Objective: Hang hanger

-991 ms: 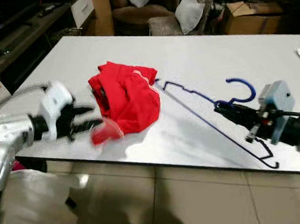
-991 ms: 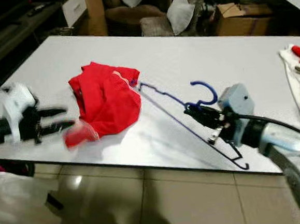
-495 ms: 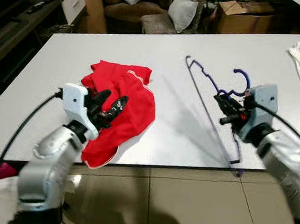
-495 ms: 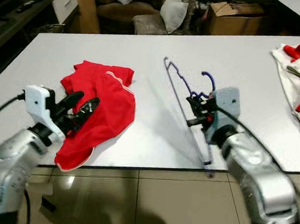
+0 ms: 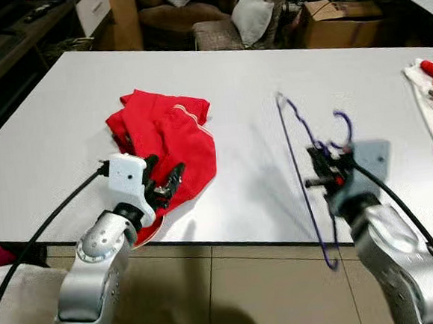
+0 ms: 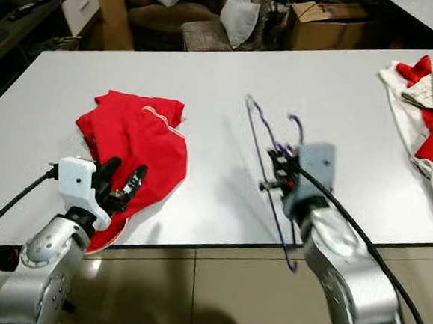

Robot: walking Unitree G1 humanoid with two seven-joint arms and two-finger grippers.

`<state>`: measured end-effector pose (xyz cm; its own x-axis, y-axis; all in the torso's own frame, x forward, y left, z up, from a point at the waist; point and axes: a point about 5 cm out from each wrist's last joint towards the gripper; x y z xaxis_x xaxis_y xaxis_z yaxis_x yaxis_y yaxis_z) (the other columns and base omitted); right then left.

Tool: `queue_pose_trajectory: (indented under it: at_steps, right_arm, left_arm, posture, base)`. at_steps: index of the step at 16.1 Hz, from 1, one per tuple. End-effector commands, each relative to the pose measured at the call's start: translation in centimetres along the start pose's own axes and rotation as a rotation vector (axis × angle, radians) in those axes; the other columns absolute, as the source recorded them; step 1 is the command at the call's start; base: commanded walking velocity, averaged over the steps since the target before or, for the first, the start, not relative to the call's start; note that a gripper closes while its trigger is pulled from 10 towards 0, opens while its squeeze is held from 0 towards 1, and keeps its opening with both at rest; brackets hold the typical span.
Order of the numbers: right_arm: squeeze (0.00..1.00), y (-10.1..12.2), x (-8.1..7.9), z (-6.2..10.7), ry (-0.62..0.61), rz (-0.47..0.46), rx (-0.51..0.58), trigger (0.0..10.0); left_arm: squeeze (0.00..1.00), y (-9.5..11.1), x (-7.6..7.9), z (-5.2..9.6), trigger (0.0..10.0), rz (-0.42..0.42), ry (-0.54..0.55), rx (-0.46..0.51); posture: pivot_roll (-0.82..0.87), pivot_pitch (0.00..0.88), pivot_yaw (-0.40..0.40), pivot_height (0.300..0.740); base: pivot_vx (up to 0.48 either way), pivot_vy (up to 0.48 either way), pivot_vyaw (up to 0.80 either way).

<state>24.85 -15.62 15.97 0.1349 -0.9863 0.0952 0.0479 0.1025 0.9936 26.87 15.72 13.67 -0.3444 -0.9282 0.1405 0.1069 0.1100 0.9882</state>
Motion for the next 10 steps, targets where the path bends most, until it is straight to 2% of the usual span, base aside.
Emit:
queue_pose_trajectory:
  at_steps: [1,2,3,4,5,7,10]
  right_arm:
    - [0.00,0.1,0.1,-0.1,-0.013,0.012,0.012,10.0]
    - [0.00,0.3,-0.2,-0.1,-0.010,0.043,0.034,10.0]
    - [0.00,0.5,-0.7,0.0,-0.008,-0.004,0.059,10.0]
    - [0.00,1.1,-1.1,0.2,0.010,-0.007,0.098,10.0]
    - [0.00,1.4,-1.4,0.6,0.028,0.077,0.133,10.0]
    - [0.00,1.1,-0.7,1.5,-0.008,0.077,0.135,10.0]
    - [0.00,1.2,-0.4,2.8,0.011,0.106,0.147,10.0]
  left_arm:
    - [0.00,0.4,-0.1,0.1,10.0,-0.022,0.018,0.019]
    - [0.00,0.4,-0.3,0.2,10.0,-0.038,0.032,0.030]
    - [0.00,0.4,-0.4,0.2,10.0,-0.049,0.031,0.032]
    - [0.00,0.5,-0.4,0.1,10.0,-0.049,0.023,0.035]
    - [0.00,0.6,-0.3,-0.1,10.0,-0.030,0.020,0.041]
    - [0.00,0.5,0.0,-0.2,10.0,-0.023,0.003,0.037]
    - [0.00,0.4,-0.1,0.4,10.0,-0.037,0.013,0.025]
  posture:
    - [-0.07,0.026,-0.016,0.740]
    - [-0.07,0.026,-0.019,0.740]
    - [-0.08,0.024,-0.015,0.740]
    - [-0.09,0.025,-0.009,0.740]
    - [-0.09,0.023,0.003,0.740]
    - [-0.08,0.016,0.015,0.740]
    - [-0.05,0.021,0.001,0.740]
  base:
    - [0.000,-0.360,0.00]
    - [0.000,-0.401,0.00]
    - [0.000,-0.401,0.00]
    - [0.000,-0.401,0.00]
    - [0.000,-0.398,0.00]
    - [0.000,-0.403,0.00]
    - [0.000,-0.404,0.00]
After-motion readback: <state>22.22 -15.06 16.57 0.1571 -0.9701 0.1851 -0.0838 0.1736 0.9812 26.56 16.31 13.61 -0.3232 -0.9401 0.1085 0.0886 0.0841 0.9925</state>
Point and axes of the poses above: a point about 5 cm out from each wrist's last joint towards the gripper, its own z axis pointing back from the gripper into the wrist, its own y axis along the axis of the wrist's last joint, x = y × z, and after that the axes turned 9 degrees about z, right-handed
